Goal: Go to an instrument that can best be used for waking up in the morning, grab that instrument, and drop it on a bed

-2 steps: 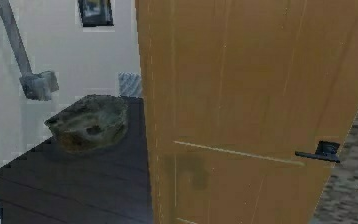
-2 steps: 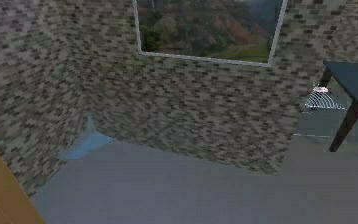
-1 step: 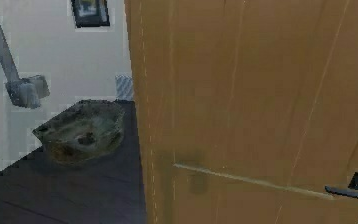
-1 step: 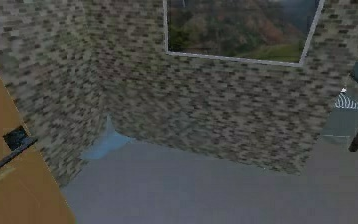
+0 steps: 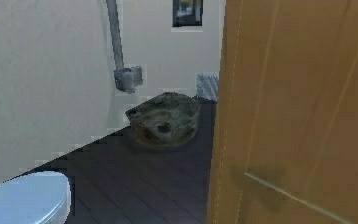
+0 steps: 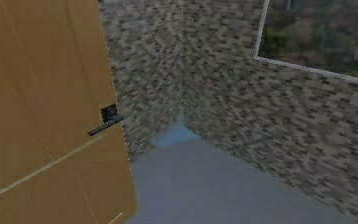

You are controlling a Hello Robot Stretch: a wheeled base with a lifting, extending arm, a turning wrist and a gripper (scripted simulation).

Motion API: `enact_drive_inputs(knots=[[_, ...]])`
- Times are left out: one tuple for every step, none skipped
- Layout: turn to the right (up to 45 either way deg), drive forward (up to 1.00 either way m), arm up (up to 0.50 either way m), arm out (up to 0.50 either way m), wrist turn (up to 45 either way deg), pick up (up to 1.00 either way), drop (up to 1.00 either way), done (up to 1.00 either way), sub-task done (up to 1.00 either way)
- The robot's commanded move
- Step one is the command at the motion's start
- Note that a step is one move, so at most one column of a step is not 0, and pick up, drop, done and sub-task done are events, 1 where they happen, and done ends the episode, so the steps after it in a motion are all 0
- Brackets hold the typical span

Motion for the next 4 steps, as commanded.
enact_drive_inputs(knots=[[-3.0,0.0,0.0,0.0,0.0,0.0,0.0,0.0,0.0],[39.0,0.0,0.0,0.0,0.0,0.0,0.0,0.0,0.0],[0.0,0.15,0.0,0.0,0.0,0.0,0.0,0.0,0.0],[-33.0,0.0,0.0,0.0,0.0,0.0,0.0,0.0,0.0]])
